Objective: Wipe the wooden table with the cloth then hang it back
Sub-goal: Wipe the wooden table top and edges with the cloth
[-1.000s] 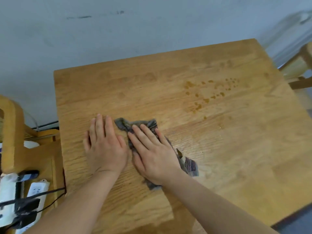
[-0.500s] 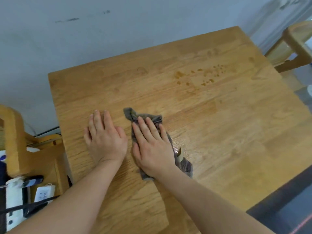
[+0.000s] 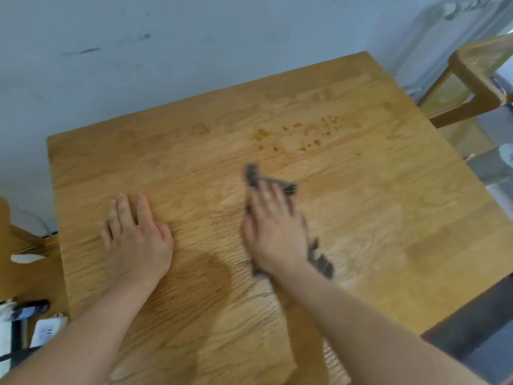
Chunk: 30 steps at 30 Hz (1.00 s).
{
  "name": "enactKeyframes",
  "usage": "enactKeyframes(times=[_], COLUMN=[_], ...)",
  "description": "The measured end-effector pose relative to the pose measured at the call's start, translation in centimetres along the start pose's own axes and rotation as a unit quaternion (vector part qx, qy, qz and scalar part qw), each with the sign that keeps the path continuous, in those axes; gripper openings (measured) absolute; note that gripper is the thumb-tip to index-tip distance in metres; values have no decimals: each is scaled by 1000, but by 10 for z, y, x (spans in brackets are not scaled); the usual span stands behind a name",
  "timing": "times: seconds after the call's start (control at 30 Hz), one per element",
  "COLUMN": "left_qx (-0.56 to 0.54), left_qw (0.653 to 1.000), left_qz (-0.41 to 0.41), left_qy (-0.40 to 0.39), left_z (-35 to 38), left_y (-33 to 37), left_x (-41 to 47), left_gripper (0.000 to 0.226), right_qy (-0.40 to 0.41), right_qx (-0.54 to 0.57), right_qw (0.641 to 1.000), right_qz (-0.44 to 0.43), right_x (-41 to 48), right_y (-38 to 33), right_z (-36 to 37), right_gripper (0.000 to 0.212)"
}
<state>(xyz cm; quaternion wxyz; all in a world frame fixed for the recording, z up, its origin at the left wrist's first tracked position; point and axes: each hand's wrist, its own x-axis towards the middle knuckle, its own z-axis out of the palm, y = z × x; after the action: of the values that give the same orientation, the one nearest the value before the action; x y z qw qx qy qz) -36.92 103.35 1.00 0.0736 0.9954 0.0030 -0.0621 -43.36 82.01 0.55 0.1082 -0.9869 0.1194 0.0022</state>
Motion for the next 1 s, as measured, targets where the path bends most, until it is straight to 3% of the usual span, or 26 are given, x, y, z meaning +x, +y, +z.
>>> enactKeyframes(times=[0.07, 0.17, 0.27, 0.4, 0.63, 0.9, 1.0], left_qx=[-7, -18, -22, -34, -46, -48, -38], left_qw=[1000, 1000, 998, 999, 999, 997, 998], left_qz=[-6, 0, 52, 13, -1, -11, -15], left_qy=[-9, -13, -19, 5, 25, 53, 48], left_z=[0, -1, 7, 16, 16, 21, 21], left_y=[8, 33, 74, 98, 99, 99, 98], left_x=[-1, -2, -5, -7, -4, -4, -3], left_gripper=[58, 59, 60, 60, 57, 52, 52], right_qy=[-17, -25, -18, -3, -62, -80, -53], right_qx=[11, 20, 11, -5, 2, 15, 20], right_qw=[994, 986, 994, 1000, 982, 985, 986], right_qz=[-103, -165, -108, 3, -179, -149, -156], right_x=[-12, -7, 5, 8, -44, 86, 75], right_y=[-23, 6, 63, 99, 55, 5, 8], right_z=[9, 3, -14, -24, -6, -3, 0], right_gripper=[54, 52, 54, 58, 56, 56, 54])
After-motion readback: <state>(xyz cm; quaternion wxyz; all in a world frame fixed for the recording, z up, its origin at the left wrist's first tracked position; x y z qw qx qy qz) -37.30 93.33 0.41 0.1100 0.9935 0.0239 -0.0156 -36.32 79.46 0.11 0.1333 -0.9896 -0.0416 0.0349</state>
